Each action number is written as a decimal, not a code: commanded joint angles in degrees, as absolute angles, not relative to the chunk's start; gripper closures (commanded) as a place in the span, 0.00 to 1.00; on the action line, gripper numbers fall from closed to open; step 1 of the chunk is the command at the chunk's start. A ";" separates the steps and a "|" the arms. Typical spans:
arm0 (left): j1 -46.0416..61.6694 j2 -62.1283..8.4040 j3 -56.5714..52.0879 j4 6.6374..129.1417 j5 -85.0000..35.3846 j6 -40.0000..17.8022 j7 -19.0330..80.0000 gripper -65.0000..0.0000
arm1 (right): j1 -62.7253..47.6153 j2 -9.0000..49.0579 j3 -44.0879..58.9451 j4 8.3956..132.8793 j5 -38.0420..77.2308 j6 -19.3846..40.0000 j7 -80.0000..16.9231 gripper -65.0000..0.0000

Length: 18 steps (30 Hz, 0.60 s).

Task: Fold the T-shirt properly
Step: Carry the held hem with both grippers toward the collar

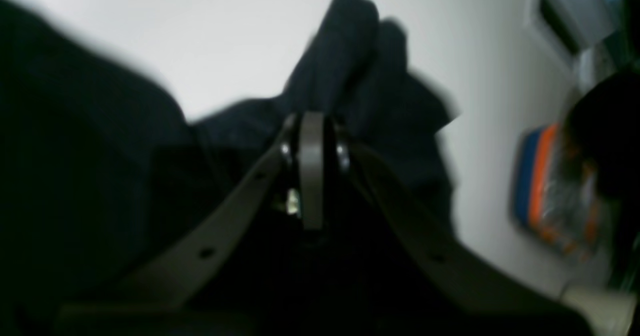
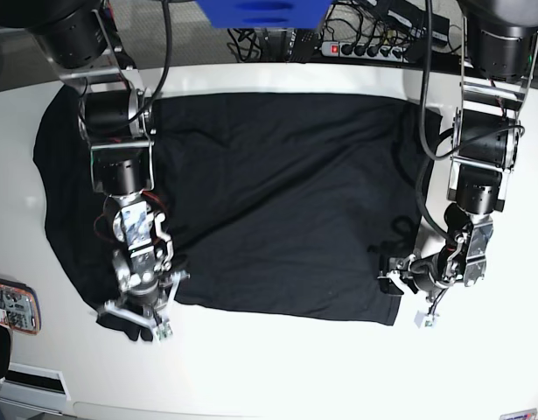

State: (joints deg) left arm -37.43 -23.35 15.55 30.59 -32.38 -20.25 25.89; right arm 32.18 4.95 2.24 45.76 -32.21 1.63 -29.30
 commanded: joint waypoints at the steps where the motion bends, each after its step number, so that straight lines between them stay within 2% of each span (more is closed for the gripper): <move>1: -38.81 -24.04 15.34 31.34 -32.57 -20.18 25.27 0.46 | 34.59 5.05 2.24 47.60 -32.57 1.71 -28.09 1.00; 7: -37.49 -22.46 15.43 31.25 -32.40 -20.18 25.27 0.48 | 34.42 5.05 2.24 48.57 -32.57 2.07 -29.23 1.00; 8: -37.41 -22.46 15.43 31.25 -32.31 -20.18 25.27 0.51 | 33.80 5.05 2.24 48.57 -32.57 2.07 -29.32 1.00; 11: -37.41 -22.29 15.43 31.25 -32.31 -20.18 25.10 0.69 | 31.96 5.05 2.24 48.66 -32.57 2.07 -29.32 1.00; 15: -37.41 -22.11 14.99 31.25 -32.75 -20.00 25.01 1.00 | 28.97 5.05 2.24 48.66 -32.48 2.07 -29.32 1.00; 18: -37.41 -21.49 14.99 30.20 -32.66 -19.82 24.92 1.00 | 27.03 5.05 2.24 48.66 -32.48 2.07 -29.23 1.00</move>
State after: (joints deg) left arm -36.27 -21.45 15.09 29.98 -32.71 -19.77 23.90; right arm 25.19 4.78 2.17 47.53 -32.23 2.09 -29.30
